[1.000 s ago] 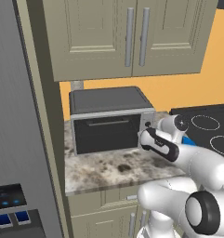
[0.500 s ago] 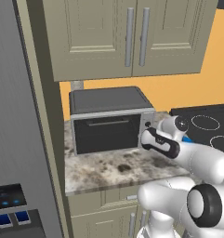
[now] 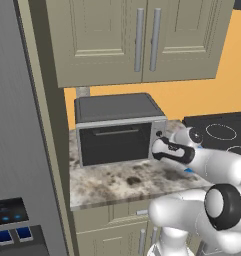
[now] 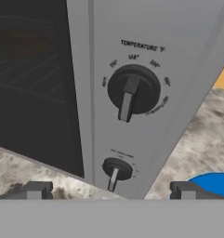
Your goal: Pick up the bagel from the plate, place it on the toaster oven rack, close the door, and set the timer.
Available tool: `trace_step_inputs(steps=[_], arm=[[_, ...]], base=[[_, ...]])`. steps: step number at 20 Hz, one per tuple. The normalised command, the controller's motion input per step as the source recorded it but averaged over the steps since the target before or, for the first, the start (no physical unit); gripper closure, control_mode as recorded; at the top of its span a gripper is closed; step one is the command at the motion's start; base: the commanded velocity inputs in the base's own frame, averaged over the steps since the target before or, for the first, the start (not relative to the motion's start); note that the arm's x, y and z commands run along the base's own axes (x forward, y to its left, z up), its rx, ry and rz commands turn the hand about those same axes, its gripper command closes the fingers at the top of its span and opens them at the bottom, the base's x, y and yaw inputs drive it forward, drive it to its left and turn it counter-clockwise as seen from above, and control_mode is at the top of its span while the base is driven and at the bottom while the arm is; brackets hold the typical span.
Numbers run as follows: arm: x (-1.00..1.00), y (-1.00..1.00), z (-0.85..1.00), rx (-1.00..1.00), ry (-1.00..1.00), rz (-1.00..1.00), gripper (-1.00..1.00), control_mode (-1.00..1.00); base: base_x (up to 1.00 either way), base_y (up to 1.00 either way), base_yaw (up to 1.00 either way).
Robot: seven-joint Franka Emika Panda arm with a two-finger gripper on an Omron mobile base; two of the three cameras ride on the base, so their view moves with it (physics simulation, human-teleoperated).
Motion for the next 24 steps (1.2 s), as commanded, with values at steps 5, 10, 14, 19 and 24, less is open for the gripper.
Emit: trace_step_inputs(steps=[5, 10, 14, 19, 24], arm=[[0.0, -0.01, -0.22, 0.0, 0.0, 0.03, -1.0, -1.0], [0.0, -0.02, -0.01, 0.0, -0.06, 0.0, -1.0, -1.0], [0.0, 0.0, 0.0, 0.0, -0.04, 0.0, -1.0, -1.0], [0.04, 0.0, -0.06, 0.0, 0.0, -0.04, -1.0, -1.0], [0.03, 0.0, -0.1, 0.0, 0.0, -0.09, -1.0, -1.0]], base=[[0.0, 0.0, 0.0], [0.0, 0.0, 0.0], [0.0, 0.0, 0.0], [0.0, 0.0, 0.0], [0.0, 0.0, 0.0]])
